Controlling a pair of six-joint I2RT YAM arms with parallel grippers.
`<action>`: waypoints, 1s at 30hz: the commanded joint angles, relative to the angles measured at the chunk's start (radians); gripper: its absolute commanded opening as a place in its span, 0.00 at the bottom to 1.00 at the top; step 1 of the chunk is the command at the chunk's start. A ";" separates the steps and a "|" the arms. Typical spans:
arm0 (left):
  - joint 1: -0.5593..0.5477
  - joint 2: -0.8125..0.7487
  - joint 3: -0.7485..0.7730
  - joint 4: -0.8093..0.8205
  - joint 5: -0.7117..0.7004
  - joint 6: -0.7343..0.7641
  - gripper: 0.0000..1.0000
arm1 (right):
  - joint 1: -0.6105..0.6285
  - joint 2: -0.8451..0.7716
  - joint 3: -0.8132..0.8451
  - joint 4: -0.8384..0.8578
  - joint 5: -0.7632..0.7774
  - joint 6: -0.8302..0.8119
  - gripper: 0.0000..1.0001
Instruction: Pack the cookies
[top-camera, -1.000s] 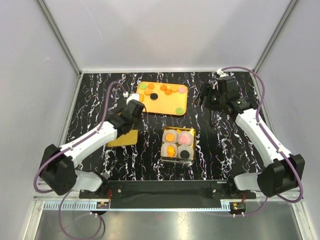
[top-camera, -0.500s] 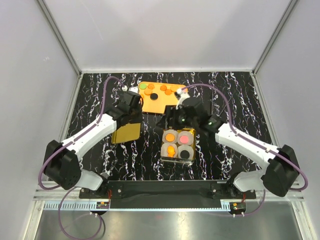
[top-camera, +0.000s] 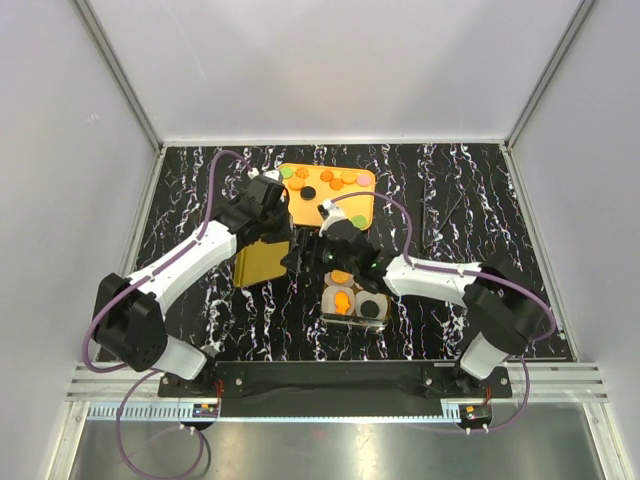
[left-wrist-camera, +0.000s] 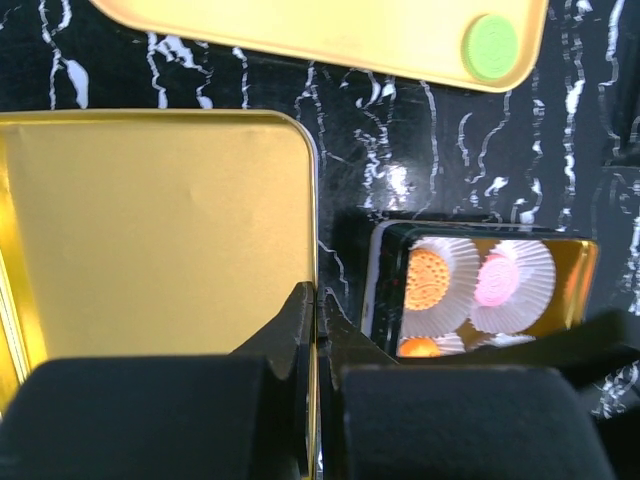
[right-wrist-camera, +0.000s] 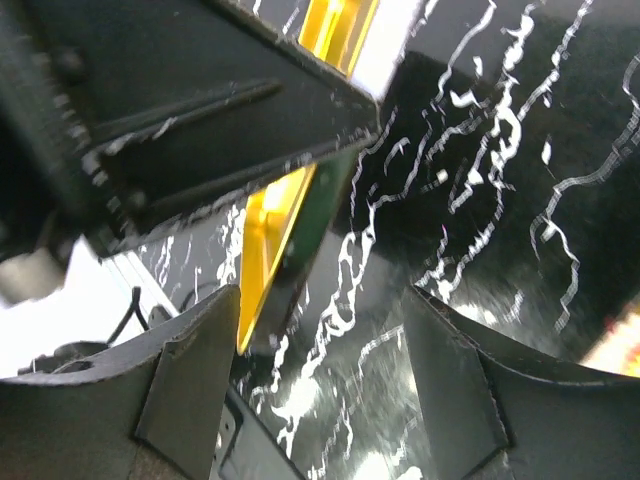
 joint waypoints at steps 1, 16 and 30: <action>0.006 -0.006 0.053 0.013 0.044 -0.006 0.00 | 0.015 0.032 0.046 0.130 0.062 0.036 0.73; 0.006 -0.023 0.055 -0.009 0.092 0.011 0.00 | 0.023 0.125 0.065 0.227 0.106 0.065 0.56; 0.004 -0.017 0.050 0.008 0.156 -0.008 0.00 | 0.034 0.122 0.054 0.219 0.131 0.057 0.26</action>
